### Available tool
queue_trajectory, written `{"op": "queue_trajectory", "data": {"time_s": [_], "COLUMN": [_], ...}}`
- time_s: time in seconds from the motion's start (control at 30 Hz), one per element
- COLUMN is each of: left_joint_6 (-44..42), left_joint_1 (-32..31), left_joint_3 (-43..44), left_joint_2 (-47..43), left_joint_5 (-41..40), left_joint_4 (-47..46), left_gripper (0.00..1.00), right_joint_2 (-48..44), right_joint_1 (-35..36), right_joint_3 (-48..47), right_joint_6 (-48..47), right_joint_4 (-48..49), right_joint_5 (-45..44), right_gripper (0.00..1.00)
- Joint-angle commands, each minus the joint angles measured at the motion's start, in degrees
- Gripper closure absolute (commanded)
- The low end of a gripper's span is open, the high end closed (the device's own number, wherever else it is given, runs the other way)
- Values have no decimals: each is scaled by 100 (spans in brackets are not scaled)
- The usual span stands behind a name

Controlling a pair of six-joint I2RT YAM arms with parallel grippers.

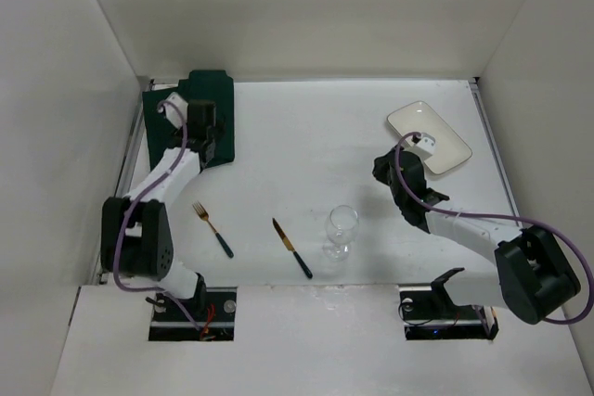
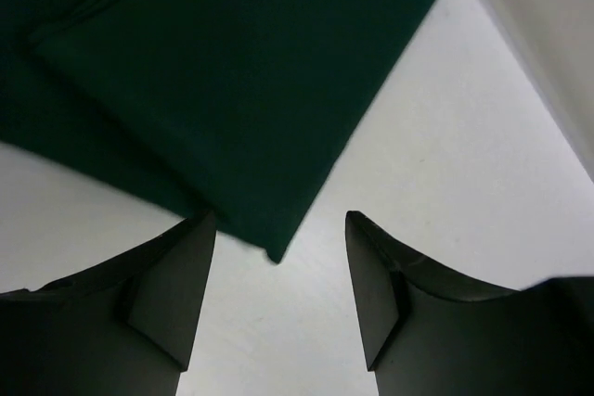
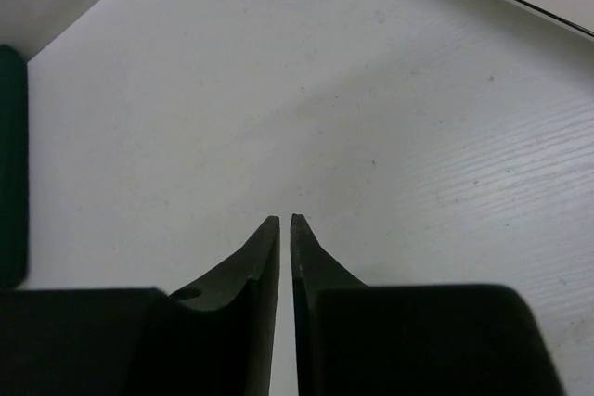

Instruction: Set the dinner table for one person

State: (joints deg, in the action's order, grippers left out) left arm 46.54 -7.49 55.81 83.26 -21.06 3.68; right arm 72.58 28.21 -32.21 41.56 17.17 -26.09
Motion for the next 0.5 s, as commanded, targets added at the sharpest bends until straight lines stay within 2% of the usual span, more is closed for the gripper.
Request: {"op": "queue_trajectory", "data": {"time_s": [0.0,0.1,0.2,0.33,0.47], "left_joint_6": [-681,-875,-1199,-1674,-2175], "left_joint_1": [-196,-214,-301,-345,-337], "left_joint_3": [981,1781,2625,3645,4525], "left_joint_2": [732,1576,2376,3326,4179], "left_joint_5": [-407,-312,-346,-522,-601], "left_joint_4": [-44,228,545,756,1125], "left_gripper": [44,44,44,46,54], "right_joint_2": [-68,-130,-60,142,301], "right_joint_1": [40,49,49,250,348], "right_joint_3": [-146,-102,-136,-312,-409], "right_joint_6": [-25,-52,-69,-324,-377], "right_joint_4": [340,384,427,428,401], "right_joint_5": [51,25,95,192,174], "right_gripper": [78,65,57,53,53]}}
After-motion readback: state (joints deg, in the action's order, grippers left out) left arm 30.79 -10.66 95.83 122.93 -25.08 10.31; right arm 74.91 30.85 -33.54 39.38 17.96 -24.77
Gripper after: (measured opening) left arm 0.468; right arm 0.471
